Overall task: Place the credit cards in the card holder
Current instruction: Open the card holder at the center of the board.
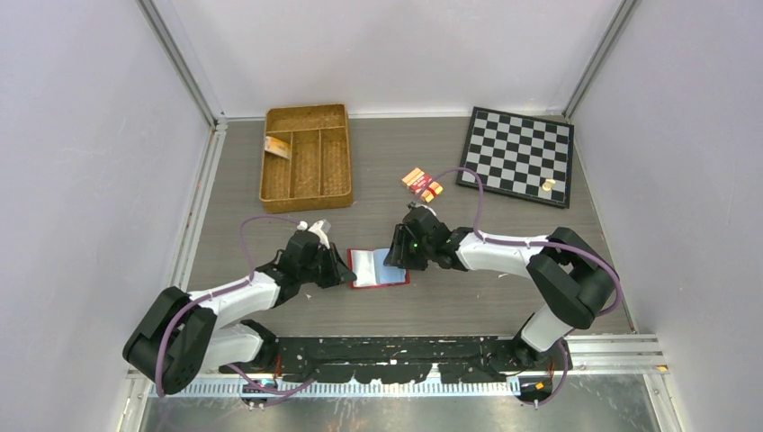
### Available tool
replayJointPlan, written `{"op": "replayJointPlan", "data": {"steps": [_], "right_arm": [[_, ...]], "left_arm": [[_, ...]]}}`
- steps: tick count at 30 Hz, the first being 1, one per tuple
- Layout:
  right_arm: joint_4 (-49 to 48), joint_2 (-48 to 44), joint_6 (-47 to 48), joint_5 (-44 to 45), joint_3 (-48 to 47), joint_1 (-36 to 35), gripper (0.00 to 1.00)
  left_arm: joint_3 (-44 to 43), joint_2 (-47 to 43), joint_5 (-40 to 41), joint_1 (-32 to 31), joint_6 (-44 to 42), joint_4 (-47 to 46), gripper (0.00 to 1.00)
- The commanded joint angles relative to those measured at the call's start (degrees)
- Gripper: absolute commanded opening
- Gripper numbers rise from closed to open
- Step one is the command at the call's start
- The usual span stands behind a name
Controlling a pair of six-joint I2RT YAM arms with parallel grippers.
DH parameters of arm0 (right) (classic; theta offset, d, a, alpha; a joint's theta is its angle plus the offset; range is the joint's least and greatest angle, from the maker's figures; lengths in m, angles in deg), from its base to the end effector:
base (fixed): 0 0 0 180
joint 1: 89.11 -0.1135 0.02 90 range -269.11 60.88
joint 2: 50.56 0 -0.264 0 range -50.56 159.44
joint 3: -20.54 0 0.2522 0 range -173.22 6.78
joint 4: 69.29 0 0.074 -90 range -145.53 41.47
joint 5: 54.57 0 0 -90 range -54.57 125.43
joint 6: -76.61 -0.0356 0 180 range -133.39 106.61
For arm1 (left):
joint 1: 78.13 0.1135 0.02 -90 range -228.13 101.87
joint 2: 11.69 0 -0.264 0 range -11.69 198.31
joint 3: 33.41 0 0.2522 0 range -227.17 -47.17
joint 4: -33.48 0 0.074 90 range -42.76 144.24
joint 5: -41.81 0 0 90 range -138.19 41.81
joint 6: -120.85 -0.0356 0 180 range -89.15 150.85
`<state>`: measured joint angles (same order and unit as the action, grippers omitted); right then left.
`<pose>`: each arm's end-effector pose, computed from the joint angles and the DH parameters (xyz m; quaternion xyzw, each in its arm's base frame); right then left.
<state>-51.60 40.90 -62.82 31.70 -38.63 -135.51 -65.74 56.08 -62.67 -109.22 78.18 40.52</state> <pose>0.2123 0.2263 0.1588 0.0137 0.9391 0.2743 0.2065 0.1715 -0.1138 0.1384 -0.0780 0.9060 -0.3420 0.2368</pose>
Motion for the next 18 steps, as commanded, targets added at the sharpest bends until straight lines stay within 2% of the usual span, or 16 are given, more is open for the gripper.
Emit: {"op": "replayJointPlan", "data": {"steps": [1,13,18], "right_arm": [[1.09,-1.75,0.92,2.34,0.62,0.14,0.50],[2.29,-1.93,0.92,3.55,1.15,0.16,0.49],[-1.70,-0.10,0.18,0.50,1.94,0.13,0.50]], "left_arm": [[-1.55,0.48,1.27,0.24,-1.58,0.10,0.00],[-1.94,1.41,1.04,0.25,-1.80,-0.02,0.00],[-1.98,1.78,1.05,0.25,-2.32,-0.22,0.00]]}}
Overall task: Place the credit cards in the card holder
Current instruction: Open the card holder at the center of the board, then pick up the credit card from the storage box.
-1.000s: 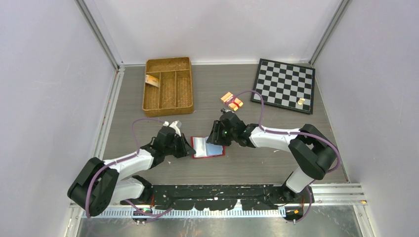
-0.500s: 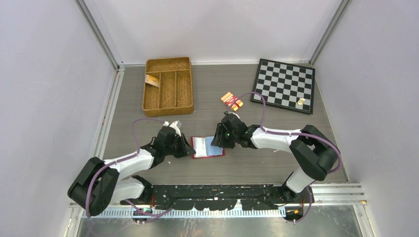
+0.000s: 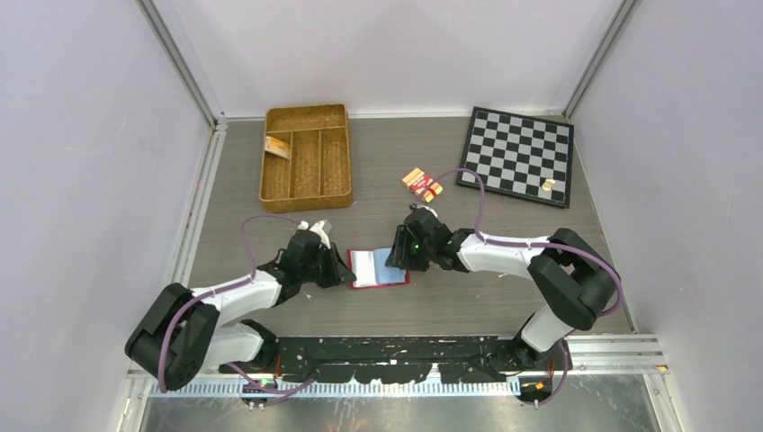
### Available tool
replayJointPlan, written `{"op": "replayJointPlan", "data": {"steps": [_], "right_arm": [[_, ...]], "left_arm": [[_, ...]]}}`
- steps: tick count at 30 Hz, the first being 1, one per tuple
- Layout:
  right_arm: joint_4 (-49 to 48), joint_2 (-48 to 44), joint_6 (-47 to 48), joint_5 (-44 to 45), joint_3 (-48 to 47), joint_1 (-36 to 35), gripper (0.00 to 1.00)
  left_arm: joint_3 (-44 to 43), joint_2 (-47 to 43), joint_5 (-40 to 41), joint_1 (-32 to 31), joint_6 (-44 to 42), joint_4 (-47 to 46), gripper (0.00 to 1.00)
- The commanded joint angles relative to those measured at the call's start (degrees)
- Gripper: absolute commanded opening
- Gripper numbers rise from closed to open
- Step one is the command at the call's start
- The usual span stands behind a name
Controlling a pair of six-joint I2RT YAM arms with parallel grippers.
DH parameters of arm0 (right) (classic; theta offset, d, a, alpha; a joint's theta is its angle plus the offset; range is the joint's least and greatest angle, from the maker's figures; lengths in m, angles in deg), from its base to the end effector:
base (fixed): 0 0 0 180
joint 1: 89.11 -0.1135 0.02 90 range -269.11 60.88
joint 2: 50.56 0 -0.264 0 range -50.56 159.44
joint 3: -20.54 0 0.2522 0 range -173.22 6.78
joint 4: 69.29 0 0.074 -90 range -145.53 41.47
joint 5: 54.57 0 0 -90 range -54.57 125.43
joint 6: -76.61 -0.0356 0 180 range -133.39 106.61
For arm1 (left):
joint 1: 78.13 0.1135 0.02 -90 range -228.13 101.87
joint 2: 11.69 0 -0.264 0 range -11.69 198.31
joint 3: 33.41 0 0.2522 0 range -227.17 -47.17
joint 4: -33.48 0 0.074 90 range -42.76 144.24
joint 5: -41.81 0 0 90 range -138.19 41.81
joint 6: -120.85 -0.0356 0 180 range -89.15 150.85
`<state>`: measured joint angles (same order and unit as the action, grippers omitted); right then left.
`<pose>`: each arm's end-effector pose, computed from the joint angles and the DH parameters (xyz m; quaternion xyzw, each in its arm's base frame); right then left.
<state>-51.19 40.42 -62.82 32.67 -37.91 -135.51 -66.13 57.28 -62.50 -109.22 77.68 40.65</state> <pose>0.2102 0.2232 0.1571 0.0168 0.9412 0.2651 0.2089 0.1731 -0.1147 0.1362 -0.0760 0.9095 -0.3356 0.2331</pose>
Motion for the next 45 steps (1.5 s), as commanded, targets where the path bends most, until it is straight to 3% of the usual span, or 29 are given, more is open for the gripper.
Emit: {"op": "replayJointPlan", "data": {"steps": [1,17,33,38,45], "right_arm": [[-3.21,0.73,-0.21,-1.47,1.34,0.16,0.49],[-25.58,2.83,-6.94,-14.64,5.56,0.16,0.47],[-29.72,5.94,-5.56,-17.31,0.35,0.13,0.50],[-25.45,3.77,-3.88,-15.14,-1.34,0.13,0.51],[-14.91,-1.09,1.25,-7.51,-1.78,0.25,0.54]], "left_arm": [[-1.60,0.82,0.92,0.24,-1.97,-0.40,0.00],[-2.57,6.45,-1.64,0.24,-4.50,-5.54,0.00],[-4.23,13.55,-4.76,0.42,-5.50,-12.30,0.00],[-4.52,14.15,-4.38,0.90,-5.90,-11.70,0.01],[-5.24,10.08,-2.45,1.29,-7.23,-6.57,0.38]]}}
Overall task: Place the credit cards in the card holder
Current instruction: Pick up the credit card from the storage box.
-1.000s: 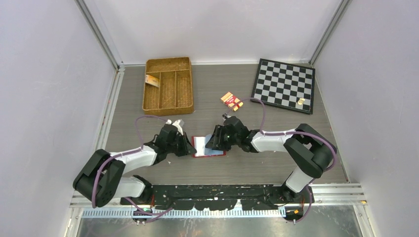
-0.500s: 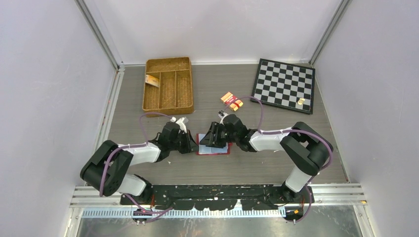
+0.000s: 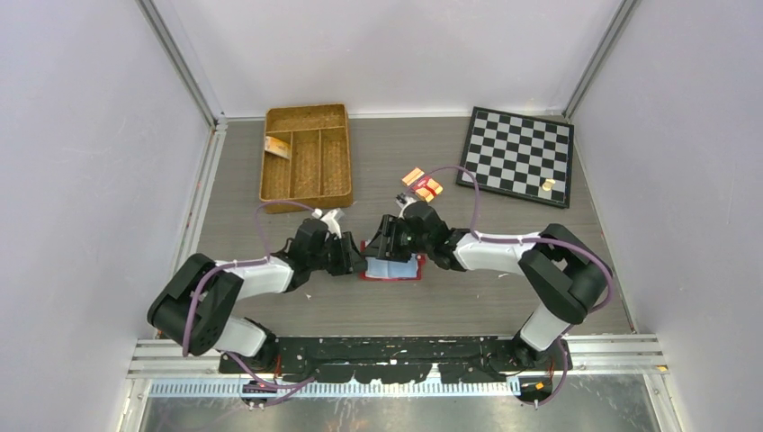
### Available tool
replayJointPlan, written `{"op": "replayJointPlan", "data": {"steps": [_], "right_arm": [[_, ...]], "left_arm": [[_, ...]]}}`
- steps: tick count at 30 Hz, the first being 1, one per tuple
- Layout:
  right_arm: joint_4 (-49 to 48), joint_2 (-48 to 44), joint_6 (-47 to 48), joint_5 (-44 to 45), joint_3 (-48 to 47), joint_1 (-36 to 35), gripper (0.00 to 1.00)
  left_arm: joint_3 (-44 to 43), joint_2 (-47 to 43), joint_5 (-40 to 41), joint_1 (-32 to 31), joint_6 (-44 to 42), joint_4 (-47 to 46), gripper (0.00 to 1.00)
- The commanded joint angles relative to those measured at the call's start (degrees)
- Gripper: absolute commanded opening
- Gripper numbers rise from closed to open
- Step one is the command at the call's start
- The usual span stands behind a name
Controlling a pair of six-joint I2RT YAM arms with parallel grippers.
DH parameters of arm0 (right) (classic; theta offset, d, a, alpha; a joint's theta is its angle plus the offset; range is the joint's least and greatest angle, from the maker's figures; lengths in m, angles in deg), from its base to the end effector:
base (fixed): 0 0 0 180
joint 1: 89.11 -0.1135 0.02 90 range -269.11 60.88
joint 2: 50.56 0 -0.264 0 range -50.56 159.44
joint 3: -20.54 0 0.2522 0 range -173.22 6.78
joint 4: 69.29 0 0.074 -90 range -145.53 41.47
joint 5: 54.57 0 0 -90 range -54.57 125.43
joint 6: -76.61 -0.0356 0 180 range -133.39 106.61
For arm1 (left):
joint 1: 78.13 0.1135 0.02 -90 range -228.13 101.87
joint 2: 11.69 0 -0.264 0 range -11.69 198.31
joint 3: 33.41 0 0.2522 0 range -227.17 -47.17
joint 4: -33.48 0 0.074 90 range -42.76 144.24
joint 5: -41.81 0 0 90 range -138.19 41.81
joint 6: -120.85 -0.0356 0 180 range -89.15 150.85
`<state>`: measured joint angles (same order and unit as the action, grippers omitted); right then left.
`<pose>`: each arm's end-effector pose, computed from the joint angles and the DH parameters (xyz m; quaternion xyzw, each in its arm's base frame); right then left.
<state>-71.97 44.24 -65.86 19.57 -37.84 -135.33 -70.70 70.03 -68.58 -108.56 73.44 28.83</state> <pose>0.2248 0.2486 0.1667 -0.0173 0.8757 0.4335 0.2119 0.2046 -0.1346 0.1295 -0.0197 0.8941 -0.3773 0.2403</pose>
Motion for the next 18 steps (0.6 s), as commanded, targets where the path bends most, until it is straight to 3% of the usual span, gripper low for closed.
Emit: {"op": "replayJointPlan", "data": {"steps": [1,12,18], "right_arm": [[7.40,-5.96,5.15,6.65,-1.94,0.22,0.55],[22.21,-16.65,12.99,13.91,-1.88,6.27,0.59],[28.51,-21.94,16.60,14.80,-3.23,11.10,0.63]], "left_arm": [[-0.77,-3.75,4.36,0.72,-3.36,6.73,0.41],[-3.78,-21.14,13.47,3.01,-5.15,26.33,0.64],[-15.46,-23.96,14.30,7.23,-9.92,39.36,0.80]]}}
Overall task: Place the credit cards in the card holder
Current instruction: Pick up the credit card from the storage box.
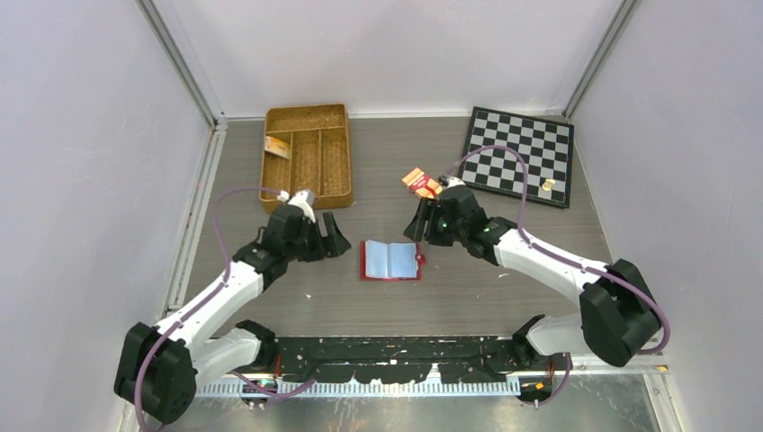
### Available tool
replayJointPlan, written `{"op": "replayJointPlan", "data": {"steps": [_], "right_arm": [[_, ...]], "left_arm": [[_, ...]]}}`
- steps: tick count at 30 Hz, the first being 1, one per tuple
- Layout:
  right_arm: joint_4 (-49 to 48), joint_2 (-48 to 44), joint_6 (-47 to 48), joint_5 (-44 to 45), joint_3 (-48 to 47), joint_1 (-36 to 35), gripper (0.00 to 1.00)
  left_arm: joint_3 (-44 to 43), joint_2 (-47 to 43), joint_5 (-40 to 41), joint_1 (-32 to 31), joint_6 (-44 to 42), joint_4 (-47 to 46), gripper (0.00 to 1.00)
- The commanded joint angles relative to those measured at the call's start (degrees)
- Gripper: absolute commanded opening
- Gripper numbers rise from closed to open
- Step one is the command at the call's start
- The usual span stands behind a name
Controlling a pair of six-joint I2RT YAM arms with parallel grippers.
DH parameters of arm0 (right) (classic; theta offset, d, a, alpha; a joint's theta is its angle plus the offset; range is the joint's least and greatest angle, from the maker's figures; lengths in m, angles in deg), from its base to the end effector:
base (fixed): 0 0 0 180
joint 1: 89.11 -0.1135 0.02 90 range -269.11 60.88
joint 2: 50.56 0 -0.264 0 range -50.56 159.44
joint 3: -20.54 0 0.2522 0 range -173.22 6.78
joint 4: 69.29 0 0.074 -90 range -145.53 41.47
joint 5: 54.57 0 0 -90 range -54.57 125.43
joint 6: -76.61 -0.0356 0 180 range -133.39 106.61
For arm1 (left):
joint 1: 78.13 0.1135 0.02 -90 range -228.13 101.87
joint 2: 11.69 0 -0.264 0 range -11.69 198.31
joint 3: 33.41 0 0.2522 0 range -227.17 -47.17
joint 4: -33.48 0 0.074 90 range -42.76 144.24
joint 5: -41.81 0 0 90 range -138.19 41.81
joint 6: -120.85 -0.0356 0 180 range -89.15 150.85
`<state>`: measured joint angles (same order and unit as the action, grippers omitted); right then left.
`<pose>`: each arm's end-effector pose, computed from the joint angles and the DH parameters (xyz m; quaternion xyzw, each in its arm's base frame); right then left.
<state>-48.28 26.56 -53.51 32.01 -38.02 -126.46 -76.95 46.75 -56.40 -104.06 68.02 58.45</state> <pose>0.2250 0.1744 0.2208 0.0091 0.9044 0.2875 0.3153 0.1861 -0.0961 0.2036 -0.0583 0.9021 -0.2764 0.3262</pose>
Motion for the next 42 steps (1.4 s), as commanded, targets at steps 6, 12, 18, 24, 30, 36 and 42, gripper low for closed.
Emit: {"op": "replayJointPlan", "data": {"steps": [6,12,18,24,30,36,42], "right_arm": [[10.24,-7.57,7.75,2.28,-6.95,5.35,0.64],[12.25,-10.44,10.31,2.21,-9.01,6.74,0.69],[13.57,-10.39,12.41,1.93,-11.12,8.15,0.70],[13.53,-8.94,12.52,-1.30,-11.97,9.09,0.71],[13.58,-9.00,11.79,-1.89,-11.38,9.27,0.73],[13.59,-7.46,9.38,-1.59,-11.91,9.44,0.73],[13.58,-6.43,6.96,-1.12,-12.49,9.48,0.73]], "left_arm": [[-26.91,7.24,1.81,9.25,-12.08,20.53,0.90],[-41.18,18.22,-1.47,17.33,-18.36,26.07,0.97],[-50.25,28.89,0.75,24.03,-21.30,24.32,0.96],[-61.46,43.56,0.31,31.74,-24.21,19.22,0.95],[-74.99,57.25,-5.42,35.34,-26.73,20.65,0.93],[-90.33,69.75,-8.74,35.82,-31.36,26.69,0.93],[-101.60,79.83,-10.44,36.42,-32.40,30.58,0.93]]}}
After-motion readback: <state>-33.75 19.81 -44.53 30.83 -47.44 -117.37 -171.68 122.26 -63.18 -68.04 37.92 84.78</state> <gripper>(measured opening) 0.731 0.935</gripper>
